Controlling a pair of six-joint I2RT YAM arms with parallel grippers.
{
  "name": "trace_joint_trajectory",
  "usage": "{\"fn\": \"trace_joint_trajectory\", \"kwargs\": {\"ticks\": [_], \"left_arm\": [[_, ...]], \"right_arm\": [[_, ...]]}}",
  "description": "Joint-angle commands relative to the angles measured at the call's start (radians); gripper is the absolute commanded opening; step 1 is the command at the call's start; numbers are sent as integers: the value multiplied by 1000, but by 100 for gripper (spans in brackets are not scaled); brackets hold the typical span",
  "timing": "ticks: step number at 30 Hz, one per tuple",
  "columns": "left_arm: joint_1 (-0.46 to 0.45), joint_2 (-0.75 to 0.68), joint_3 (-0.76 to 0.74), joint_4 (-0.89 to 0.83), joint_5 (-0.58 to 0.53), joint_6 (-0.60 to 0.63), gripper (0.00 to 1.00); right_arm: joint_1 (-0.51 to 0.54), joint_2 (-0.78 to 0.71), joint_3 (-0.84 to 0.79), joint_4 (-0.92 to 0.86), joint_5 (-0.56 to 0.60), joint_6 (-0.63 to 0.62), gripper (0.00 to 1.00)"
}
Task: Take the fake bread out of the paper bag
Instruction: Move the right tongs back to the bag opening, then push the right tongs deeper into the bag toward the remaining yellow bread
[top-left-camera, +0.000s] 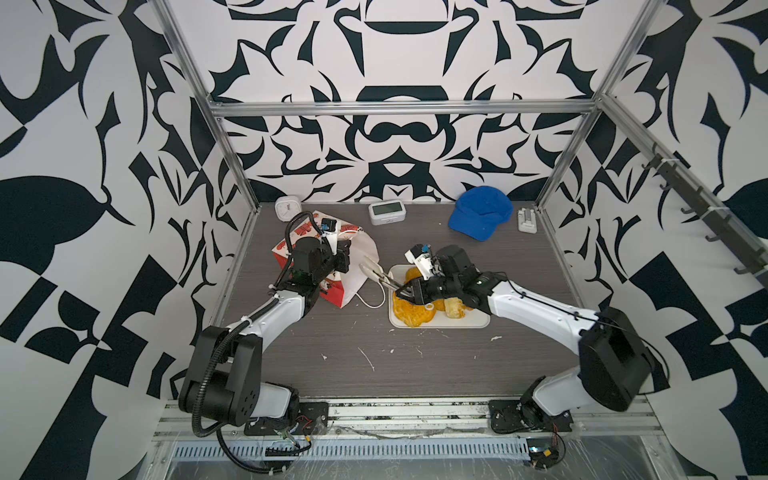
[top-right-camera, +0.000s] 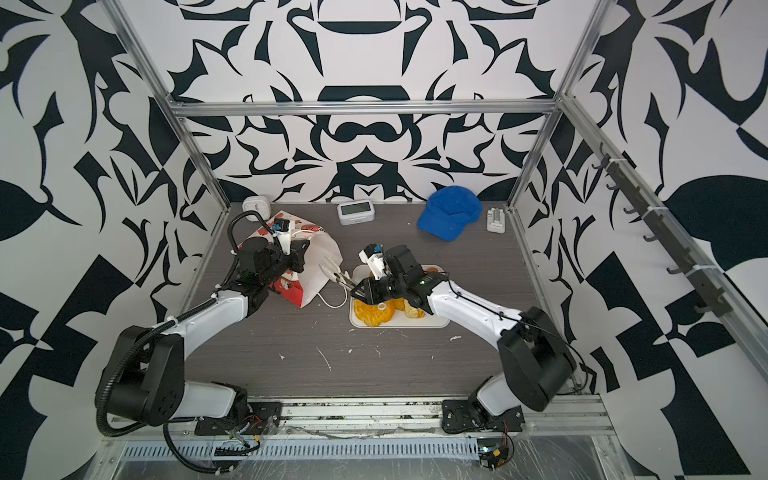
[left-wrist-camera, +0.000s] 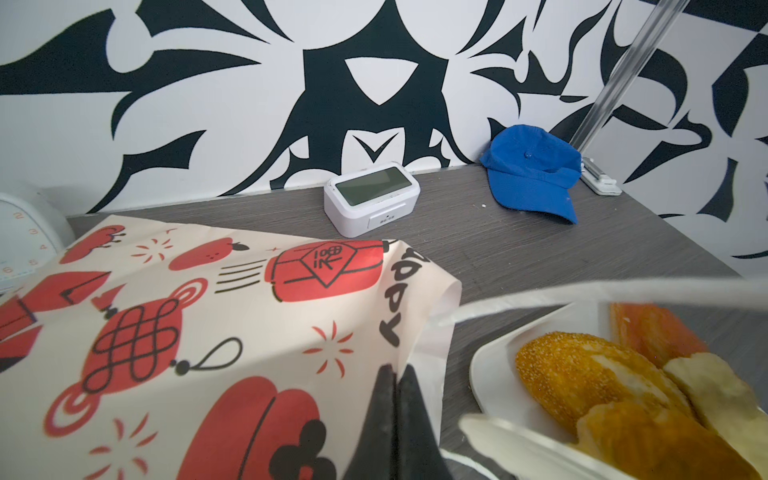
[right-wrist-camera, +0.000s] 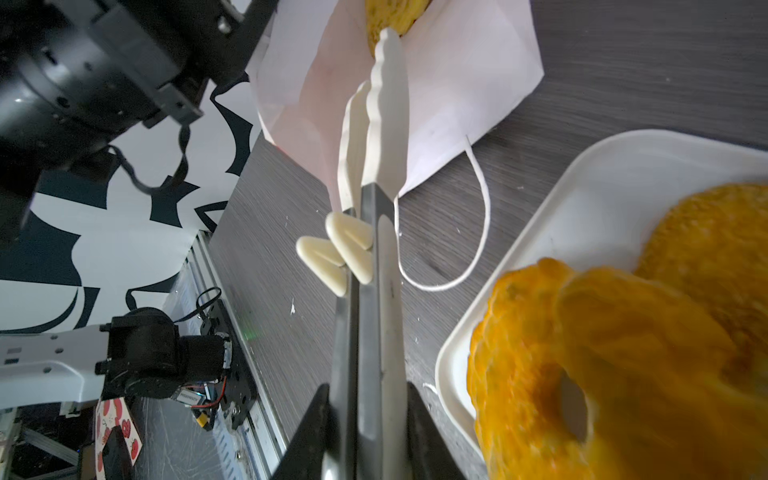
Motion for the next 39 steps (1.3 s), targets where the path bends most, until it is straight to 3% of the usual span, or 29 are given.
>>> {"fn": "trace_joint_trajectory", "kwargs": {"ticks": [1, 9, 17, 28, 39], "left_arm": [[4, -36, 39, -73, 42, 6, 0], [3, -66, 42, -157, 37, 16, 0], [4, -71, 58, -168, 80, -20, 0], [4, -75, 51, -126, 109, -56, 0], [2, -88, 29, -70, 121, -82, 0]], "right_arm": [[1, 43, 83, 215, -74, 12, 28], [1, 248, 141, 457, -175, 162, 31], [1, 356, 170, 560, -203, 244, 35], [3, 489, 280, 632, -188, 339, 36], [13, 567, 353, 551, -132, 337, 36]]}}
